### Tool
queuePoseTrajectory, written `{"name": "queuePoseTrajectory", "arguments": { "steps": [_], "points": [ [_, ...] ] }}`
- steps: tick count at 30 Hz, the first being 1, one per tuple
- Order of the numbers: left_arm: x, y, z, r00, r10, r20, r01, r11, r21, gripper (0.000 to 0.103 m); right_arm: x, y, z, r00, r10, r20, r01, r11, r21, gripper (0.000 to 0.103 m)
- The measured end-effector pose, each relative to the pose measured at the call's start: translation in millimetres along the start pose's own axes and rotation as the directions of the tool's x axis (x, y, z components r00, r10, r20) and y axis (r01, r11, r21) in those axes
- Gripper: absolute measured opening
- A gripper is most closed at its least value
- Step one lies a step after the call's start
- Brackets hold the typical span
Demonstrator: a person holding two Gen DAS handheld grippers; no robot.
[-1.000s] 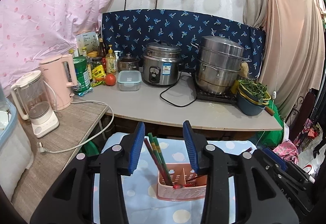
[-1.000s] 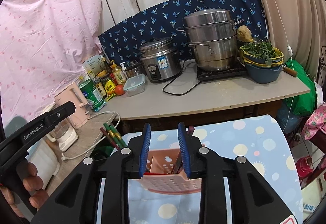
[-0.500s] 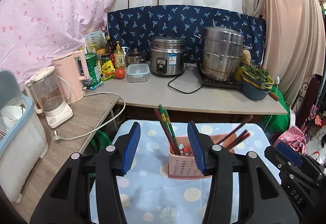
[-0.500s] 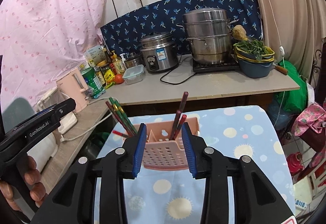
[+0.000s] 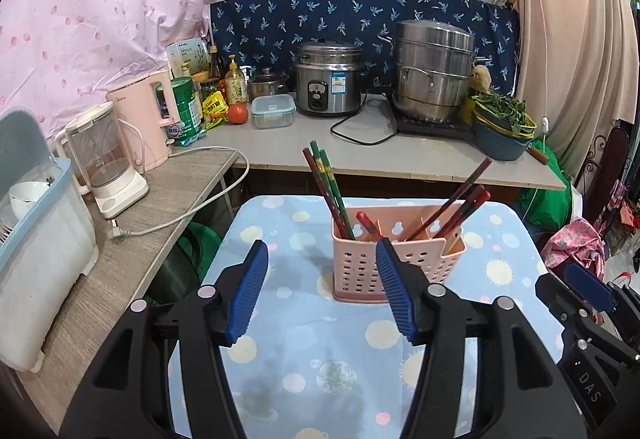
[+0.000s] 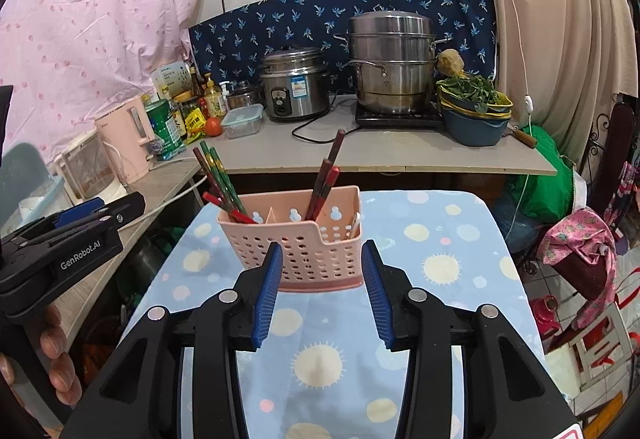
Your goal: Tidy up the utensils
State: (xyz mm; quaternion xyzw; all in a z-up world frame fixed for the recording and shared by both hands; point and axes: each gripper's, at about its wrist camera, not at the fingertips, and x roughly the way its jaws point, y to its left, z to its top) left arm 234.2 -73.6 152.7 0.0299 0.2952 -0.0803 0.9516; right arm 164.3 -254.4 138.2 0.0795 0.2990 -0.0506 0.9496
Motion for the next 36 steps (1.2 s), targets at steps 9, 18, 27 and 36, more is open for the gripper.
{"name": "queuePoseTrajectory", "arguments": {
  "steps": [9, 18, 27, 36],
  "points": [
    [-4, -6, -22, 1.000, 0.024, -0.014, -0.024, 0.999, 0.025, 0.064, -3, -5, -19, 1.000, 0.005, -0.026, -0.005, 1.000, 0.014, 0.046],
    [-6, -8, -42, 0.999, 0.034, -0.031, -0.033, 0.999, 0.041, 0.076, -5, -8, -35, 0.999, -0.034, -0.040, 0.035, 0.999, 0.023, 0.060],
    [-4, -6, -58, 0.998, 0.037, -0.060, -0.034, 0.998, 0.043, 0.087, -5, -8, -49, 0.997, -0.058, -0.051, 0.058, 0.998, 0.005, 0.082],
    [-1, -6, -70, 0.995, 0.040, -0.086, -0.036, 0.998, 0.047, 0.093, -1, -5, -58, 0.995, -0.077, -0.065, 0.075, 0.997, -0.029, 0.098]
  ]
}}
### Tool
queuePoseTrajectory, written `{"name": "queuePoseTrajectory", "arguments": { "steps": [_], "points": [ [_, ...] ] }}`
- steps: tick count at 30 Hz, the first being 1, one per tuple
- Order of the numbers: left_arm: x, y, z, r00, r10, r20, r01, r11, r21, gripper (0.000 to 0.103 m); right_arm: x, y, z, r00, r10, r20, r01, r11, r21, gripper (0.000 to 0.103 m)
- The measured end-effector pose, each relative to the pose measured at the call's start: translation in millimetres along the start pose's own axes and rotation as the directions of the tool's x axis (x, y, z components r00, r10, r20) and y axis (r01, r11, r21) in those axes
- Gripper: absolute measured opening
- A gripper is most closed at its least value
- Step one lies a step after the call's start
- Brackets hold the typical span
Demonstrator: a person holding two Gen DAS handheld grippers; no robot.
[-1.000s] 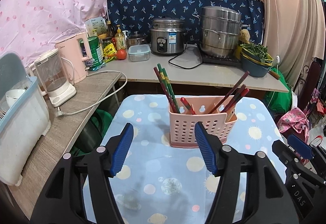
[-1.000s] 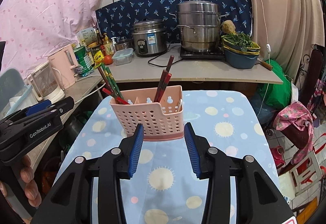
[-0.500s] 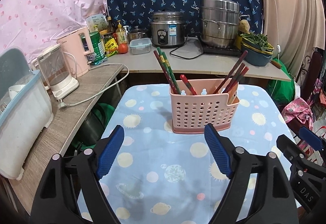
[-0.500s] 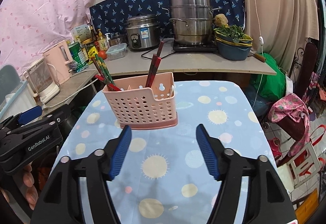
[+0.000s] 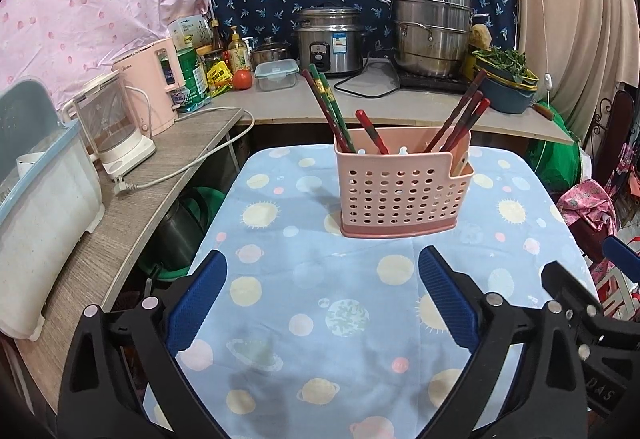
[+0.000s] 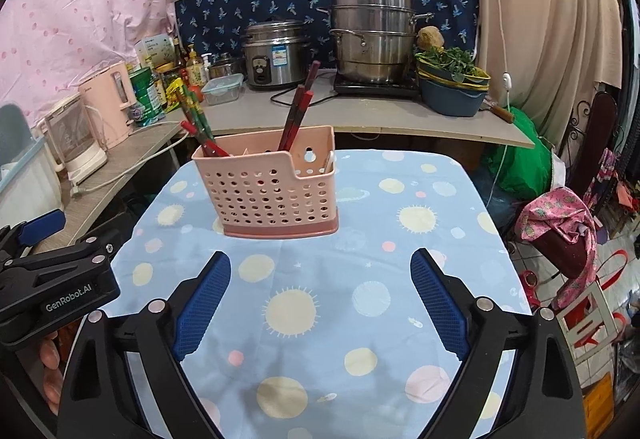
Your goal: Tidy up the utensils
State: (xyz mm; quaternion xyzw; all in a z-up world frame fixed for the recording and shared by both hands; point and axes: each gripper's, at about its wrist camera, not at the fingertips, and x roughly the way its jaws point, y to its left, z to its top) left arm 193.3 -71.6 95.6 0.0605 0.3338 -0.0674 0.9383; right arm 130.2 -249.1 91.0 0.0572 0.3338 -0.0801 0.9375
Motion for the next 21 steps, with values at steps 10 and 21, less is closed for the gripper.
{"name": "queuePoseTrajectory", "arguments": {
  "steps": [10, 21],
  "points": [
    [6, 0, -12, 0.999, -0.001, -0.035, 0.001, 1.000, -0.003, 0.094, 6, 4, -9, 0.999, 0.000, -0.032, 0.000, 1.000, 0.000, 0.096],
    [10, 2, -28, 0.998, 0.023, -0.056, -0.023, 1.000, -0.004, 0.096, 11, 1, -24, 0.998, -0.007, -0.069, 0.007, 1.000, 0.011, 0.096]
  ]
}}
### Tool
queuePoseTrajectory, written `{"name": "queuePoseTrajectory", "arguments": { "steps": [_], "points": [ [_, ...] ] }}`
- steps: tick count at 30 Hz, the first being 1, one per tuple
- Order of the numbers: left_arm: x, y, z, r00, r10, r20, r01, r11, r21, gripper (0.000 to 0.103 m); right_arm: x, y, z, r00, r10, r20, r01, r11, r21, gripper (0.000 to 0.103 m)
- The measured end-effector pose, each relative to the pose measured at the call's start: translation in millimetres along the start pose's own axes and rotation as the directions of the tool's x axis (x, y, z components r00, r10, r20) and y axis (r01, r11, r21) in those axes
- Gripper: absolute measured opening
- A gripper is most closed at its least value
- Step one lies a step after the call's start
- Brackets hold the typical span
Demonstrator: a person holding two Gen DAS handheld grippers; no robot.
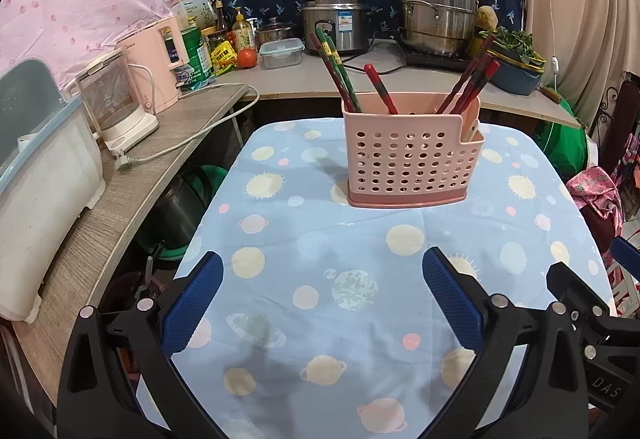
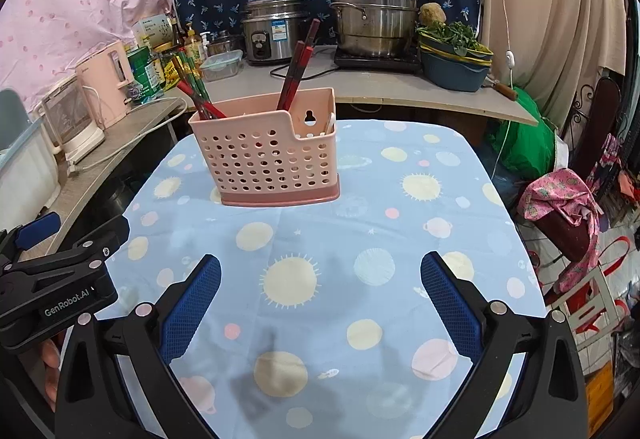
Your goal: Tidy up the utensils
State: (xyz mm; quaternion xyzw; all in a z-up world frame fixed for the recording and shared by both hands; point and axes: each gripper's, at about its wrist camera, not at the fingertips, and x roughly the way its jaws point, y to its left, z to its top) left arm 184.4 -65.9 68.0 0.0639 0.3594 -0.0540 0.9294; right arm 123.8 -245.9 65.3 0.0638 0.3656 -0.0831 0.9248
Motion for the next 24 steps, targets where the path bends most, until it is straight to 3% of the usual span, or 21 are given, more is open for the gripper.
{"name": "queuePoseTrajectory", "arguments": {
  "steps": [24],
  "points": [
    [-1, 4, -14, 1.000, 0.022, -0.015, -0.022, 1.000, -0.006, 0.096, -3, 5, -9, 1.000, -0.019, -0.006, 0.019, 1.000, -0.012, 0.096]
  ]
}}
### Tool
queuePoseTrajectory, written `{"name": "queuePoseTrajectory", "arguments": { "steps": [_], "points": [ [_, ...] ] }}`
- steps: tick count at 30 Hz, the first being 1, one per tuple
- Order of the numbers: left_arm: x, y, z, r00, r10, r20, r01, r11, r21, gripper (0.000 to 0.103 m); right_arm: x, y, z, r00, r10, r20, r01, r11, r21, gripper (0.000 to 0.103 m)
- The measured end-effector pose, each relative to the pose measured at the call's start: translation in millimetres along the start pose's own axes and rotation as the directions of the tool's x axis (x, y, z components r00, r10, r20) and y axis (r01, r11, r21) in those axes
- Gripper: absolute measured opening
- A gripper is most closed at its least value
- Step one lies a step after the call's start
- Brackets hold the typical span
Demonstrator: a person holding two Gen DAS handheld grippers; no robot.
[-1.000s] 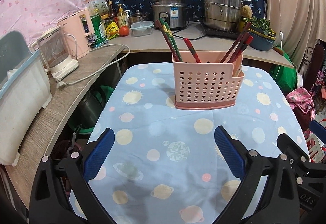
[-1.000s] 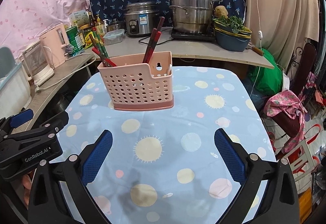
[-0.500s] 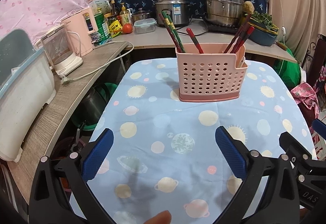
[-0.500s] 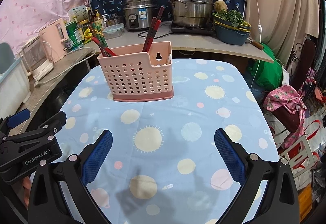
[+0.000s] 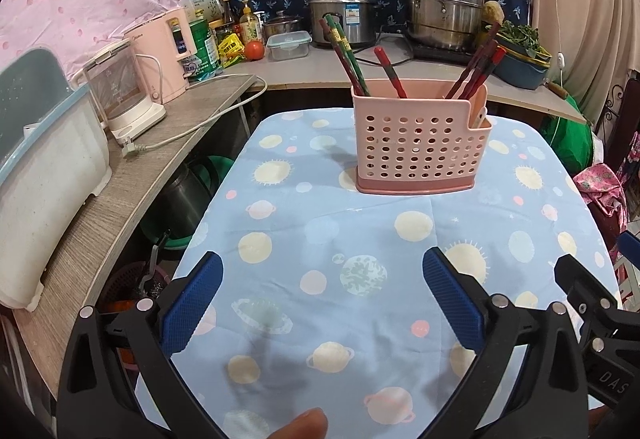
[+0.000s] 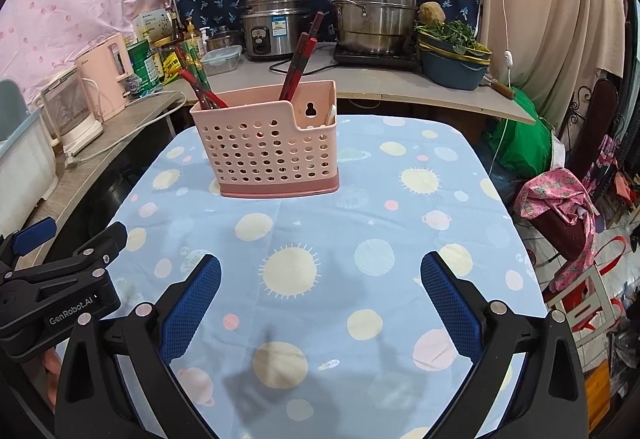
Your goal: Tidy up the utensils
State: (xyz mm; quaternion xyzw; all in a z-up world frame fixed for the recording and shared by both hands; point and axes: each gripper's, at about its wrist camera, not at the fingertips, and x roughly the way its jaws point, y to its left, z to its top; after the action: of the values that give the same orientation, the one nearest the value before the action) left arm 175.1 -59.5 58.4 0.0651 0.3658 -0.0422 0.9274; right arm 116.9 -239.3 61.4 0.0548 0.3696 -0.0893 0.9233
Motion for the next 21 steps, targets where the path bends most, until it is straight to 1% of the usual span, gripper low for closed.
{"name": "queuePoseTrajectory", "arguments": {
  "steps": [21],
  "points": [
    [4.3, 2.5, 1.9, 1.000, 0.015, -0.009, -0.015, 1.000, -0.008, 0.096, 2.7, 3.5, -0.6, 1.000, 0.000, -0.003, 0.000, 1.000, -0.006, 0.096]
  ]
}}
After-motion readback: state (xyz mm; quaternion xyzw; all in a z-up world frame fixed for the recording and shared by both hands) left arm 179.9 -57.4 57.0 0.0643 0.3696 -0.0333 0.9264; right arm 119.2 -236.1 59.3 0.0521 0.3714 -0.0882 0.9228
